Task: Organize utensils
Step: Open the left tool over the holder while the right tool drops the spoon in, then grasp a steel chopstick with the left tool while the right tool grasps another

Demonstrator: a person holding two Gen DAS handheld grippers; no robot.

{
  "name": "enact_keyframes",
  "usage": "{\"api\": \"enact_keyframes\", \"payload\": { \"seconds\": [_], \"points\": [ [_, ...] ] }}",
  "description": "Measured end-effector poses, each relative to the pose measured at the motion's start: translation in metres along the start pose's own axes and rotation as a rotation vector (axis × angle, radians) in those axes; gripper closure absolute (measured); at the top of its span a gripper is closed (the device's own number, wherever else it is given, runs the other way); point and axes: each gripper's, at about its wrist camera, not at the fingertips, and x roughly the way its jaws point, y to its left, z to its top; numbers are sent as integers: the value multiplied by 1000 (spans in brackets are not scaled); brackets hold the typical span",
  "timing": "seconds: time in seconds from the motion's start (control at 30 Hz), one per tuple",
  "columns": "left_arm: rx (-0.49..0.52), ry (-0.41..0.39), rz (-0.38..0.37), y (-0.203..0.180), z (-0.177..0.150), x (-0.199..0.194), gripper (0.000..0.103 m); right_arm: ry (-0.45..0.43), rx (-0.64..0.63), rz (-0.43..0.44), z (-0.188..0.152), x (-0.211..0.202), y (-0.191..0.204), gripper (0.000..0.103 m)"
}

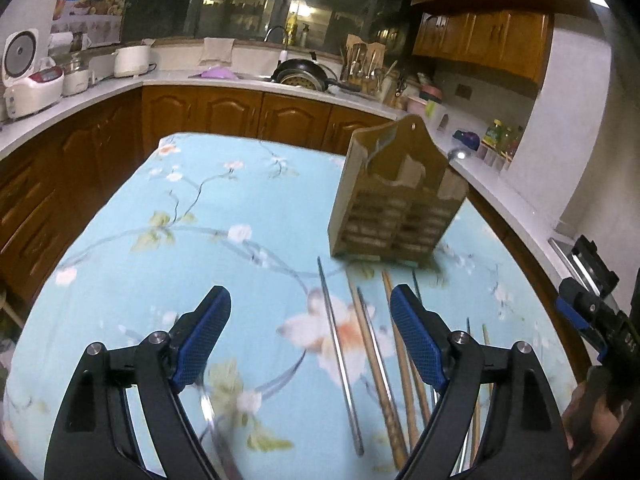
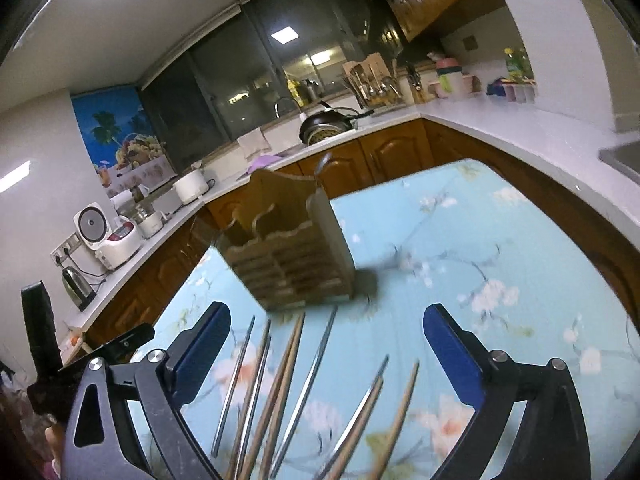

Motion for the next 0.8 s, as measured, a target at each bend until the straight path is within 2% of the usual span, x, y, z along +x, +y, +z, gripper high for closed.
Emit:
{"api": "enact_keyframes", "payload": {
  "seconds": [0.2,0.37,0.8],
  "points": [
    [-21,47,1,6,-22,-1,19,43,10,-8,-30,-6,2,5],
    [-37,70,3,10,-28,4,19,75,12,-20,-43,-3,6,5],
    [-40,115,5,17,-23,22,19,118,-16,-27,-45,14,14,5]
  ]
}}
